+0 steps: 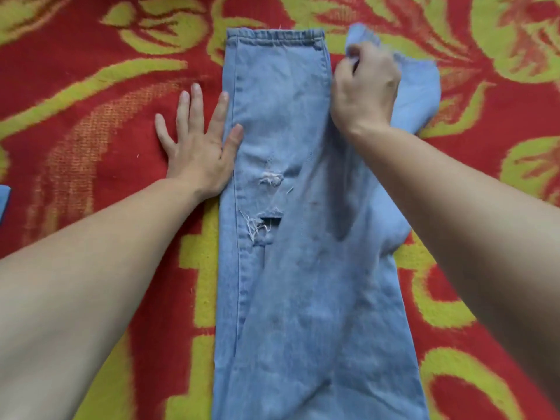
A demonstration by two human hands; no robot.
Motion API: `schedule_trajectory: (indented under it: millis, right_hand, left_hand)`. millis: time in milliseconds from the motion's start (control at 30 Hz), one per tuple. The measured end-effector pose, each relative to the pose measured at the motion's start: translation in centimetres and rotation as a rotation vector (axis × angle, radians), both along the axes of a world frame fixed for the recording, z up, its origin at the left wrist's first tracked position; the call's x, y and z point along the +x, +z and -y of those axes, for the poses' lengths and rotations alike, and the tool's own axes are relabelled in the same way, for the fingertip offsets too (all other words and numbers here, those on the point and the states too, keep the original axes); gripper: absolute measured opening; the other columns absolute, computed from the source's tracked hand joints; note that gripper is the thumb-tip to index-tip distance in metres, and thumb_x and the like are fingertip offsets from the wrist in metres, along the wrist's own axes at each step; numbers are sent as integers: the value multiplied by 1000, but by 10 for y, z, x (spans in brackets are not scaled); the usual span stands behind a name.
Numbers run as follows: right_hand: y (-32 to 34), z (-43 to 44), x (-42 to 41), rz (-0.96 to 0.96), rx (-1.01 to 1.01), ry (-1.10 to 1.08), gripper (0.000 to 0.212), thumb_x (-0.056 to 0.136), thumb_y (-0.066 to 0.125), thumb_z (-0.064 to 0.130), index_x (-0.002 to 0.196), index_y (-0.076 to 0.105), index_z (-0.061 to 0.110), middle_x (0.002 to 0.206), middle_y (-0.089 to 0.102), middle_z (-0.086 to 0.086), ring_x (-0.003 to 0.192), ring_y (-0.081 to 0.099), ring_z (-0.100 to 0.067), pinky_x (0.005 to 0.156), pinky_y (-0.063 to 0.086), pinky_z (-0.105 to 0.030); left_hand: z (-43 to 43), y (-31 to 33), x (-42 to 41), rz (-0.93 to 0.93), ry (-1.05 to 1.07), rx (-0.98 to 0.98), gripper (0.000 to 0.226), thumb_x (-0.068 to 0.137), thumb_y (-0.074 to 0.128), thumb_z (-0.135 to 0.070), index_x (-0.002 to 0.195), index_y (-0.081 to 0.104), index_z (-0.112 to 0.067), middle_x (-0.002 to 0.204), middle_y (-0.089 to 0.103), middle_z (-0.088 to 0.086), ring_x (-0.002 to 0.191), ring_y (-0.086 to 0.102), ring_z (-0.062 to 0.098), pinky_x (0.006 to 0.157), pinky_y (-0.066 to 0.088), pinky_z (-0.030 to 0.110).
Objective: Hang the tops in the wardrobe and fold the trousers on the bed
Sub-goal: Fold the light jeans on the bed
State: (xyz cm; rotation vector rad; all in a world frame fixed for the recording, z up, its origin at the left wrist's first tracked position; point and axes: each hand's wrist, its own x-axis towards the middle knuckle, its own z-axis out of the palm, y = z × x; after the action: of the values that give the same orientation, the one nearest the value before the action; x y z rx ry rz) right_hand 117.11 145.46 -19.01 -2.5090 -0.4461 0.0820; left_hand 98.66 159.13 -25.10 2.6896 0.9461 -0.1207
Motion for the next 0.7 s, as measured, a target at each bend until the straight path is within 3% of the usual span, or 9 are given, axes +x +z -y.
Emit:
schedule_trajectory:
  millis: [100,167,233,300,433,500,567,633,700]
  right_hand:
    - [11,-39,-15,89,314,61,34,97,42,11,119,67,4,111,62,-15,94,54,-8,82,30,-6]
    - [10,-64,-26,80,371,184,32,97,44,6,119,66,-1,107,62,-18,91,54,-9,85,33,-7]
    - [3,-82,-33,-40,188,399,33,102,41,9,128,62,3,119,62,-17,111,57,-22,95,36,-19]
    - [-7,-86,-36,-117,66,497,34,106,41,15,133,60,9,125,64,-10,121,55,-22,99,34,-21]
    - [-7,-55,-28,45,250,329,30,101,48,16,123,68,10,116,63,-10,109,59,-19,89,36,-15]
    - [-11,-34,-25,115,147,317,29,100,49,23,119,69,12,113,61,-10,105,60,-20,86,40,-19]
    - [-15,-26,-27,93,36,354,30,100,52,35,108,71,14,100,64,-6,96,62,-21,83,43,-28]
    - [-16,-35,-34,40,-4,375,35,97,54,47,100,72,17,86,65,3,92,63,-18,82,40,-28]
    - [-14,-51,-39,-12,-72,400,42,93,55,57,104,73,20,92,70,5,99,64,-16,84,41,-27]
  left_hand:
    - [-3,-2,0,-3,-12,1,61,100,12,-61,156,3,-39,165,-11,6,151,-14,22,115,-12,59]
    - [-4,-2,1,-9,-7,4,61,99,11,-59,156,3,-38,165,-11,6,151,-13,23,115,-11,59]
    - [-3,-1,0,-24,-7,39,61,99,10,-54,157,4,-36,165,-11,8,152,-10,25,116,-7,61]
    - [-2,-2,-1,-31,-16,65,59,101,14,-48,157,4,-35,165,-9,9,152,-8,26,116,-4,62]
    - [-2,-3,0,-13,-13,69,60,100,14,-47,157,4,-34,165,-8,9,152,-7,26,116,-4,62]
    - [-2,-3,0,-7,-14,72,60,99,14,-47,157,5,-33,166,-7,10,152,-6,27,116,-3,63]
    - [-2,-4,-1,1,-10,74,62,97,9,-49,158,6,-33,166,-6,9,152,-5,27,116,-3,63]
    - [-1,-4,-1,6,-5,74,66,95,3,-51,158,5,-32,166,-5,9,152,-4,26,117,-3,62]
    - [-1,-5,0,7,-3,78,66,96,4,-51,158,3,-28,166,-4,8,153,-3,25,117,-3,61]
